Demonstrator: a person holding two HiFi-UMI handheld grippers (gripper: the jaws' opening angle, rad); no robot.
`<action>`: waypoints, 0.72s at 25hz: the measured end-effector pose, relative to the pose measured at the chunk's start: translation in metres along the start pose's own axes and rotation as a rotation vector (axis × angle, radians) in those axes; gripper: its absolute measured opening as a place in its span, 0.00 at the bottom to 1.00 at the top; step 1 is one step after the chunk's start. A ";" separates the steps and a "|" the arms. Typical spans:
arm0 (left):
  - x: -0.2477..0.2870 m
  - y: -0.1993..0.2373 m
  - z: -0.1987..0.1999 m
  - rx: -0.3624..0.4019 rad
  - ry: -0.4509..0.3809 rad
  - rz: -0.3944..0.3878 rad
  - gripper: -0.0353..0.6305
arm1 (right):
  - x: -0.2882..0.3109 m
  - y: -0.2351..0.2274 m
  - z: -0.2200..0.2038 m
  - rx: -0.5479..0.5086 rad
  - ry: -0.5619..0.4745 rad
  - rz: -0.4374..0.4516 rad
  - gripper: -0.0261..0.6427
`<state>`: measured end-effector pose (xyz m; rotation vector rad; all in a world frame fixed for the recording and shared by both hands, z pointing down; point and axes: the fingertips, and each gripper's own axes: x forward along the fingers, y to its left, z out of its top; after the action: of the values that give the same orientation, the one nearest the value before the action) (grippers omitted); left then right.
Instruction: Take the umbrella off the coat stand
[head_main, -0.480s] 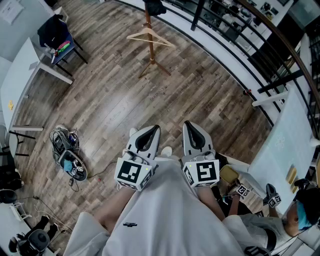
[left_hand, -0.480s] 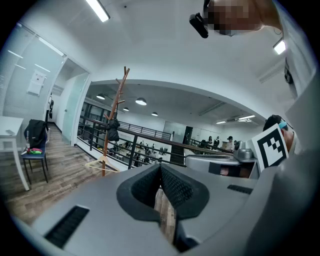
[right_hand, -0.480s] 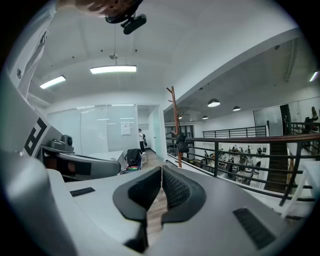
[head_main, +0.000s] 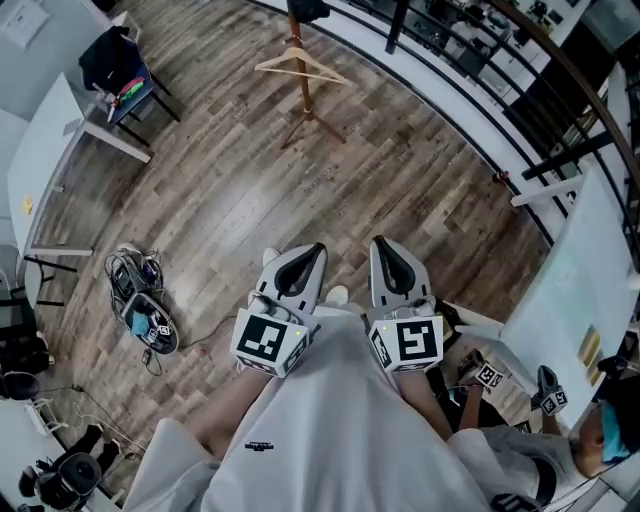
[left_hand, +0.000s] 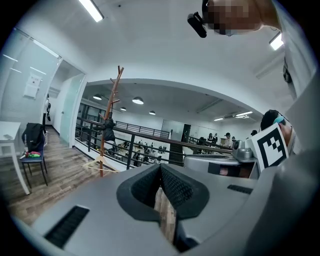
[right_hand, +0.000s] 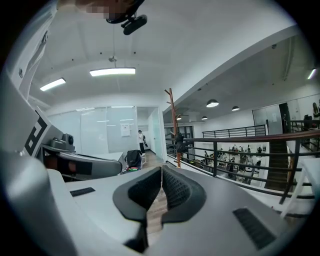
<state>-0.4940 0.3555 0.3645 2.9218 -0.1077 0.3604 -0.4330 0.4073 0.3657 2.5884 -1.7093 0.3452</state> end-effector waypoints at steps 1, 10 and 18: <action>0.000 -0.003 -0.001 0.003 0.003 -0.002 0.08 | -0.003 -0.003 -0.001 0.003 -0.001 -0.006 0.09; 0.008 -0.009 -0.011 -0.020 0.039 -0.024 0.08 | -0.013 -0.025 -0.006 0.047 -0.020 -0.054 0.09; 0.066 0.008 -0.006 -0.057 0.043 -0.043 0.08 | 0.025 -0.062 -0.010 0.057 0.019 -0.067 0.09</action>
<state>-0.4329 0.3461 0.3883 2.8531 -0.0475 0.4064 -0.3686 0.4112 0.3866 2.6659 -1.6253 0.4214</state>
